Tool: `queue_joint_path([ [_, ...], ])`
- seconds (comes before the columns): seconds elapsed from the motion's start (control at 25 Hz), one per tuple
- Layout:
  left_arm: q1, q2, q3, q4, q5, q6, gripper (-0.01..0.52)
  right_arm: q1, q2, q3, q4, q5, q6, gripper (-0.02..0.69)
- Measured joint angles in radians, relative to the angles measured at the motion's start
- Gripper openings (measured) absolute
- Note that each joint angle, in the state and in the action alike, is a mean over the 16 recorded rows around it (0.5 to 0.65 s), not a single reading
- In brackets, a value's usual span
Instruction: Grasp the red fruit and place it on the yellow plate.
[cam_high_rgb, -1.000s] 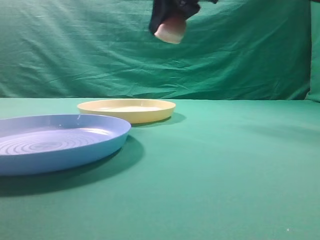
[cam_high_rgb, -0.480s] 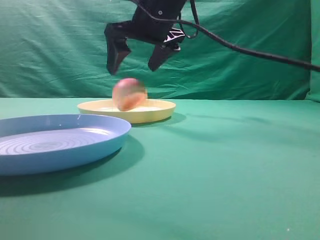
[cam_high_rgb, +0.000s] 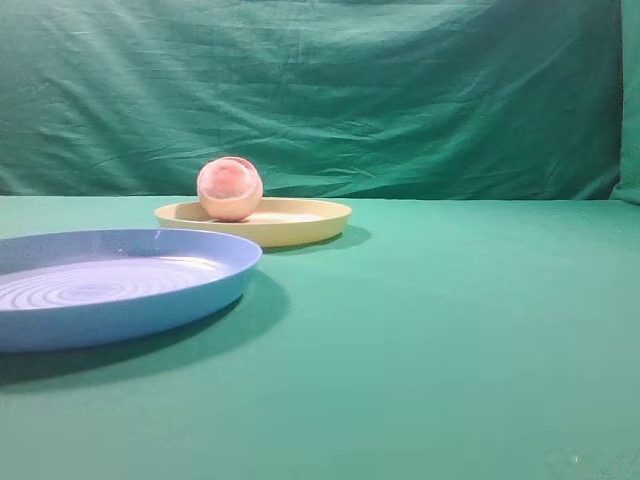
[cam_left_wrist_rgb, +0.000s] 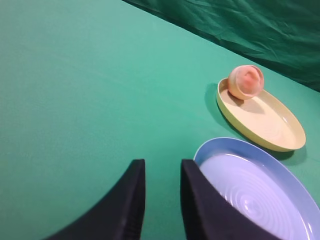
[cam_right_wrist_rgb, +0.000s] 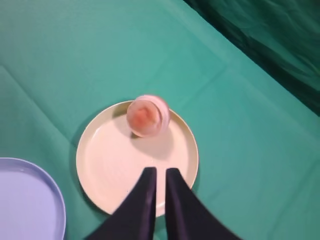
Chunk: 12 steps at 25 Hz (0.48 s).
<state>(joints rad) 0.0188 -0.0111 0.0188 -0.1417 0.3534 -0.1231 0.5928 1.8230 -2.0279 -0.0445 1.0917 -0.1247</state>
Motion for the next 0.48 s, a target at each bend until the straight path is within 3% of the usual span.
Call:
queue_joint_path([
  [0.2, 0.0, 0.0, 0.0, 0.0, 0.0, 0.0, 0.157, 0.0, -0.16, 0.151, -0.023, -0.004, 0.044, 0.0],
  [0.48, 0.0, 0.0, 0.0, 0.0, 0.0, 0.0, 0.157, 0.0, -0.424, 0.529, -0.019, -0.174, 0.077, 0.0],
])
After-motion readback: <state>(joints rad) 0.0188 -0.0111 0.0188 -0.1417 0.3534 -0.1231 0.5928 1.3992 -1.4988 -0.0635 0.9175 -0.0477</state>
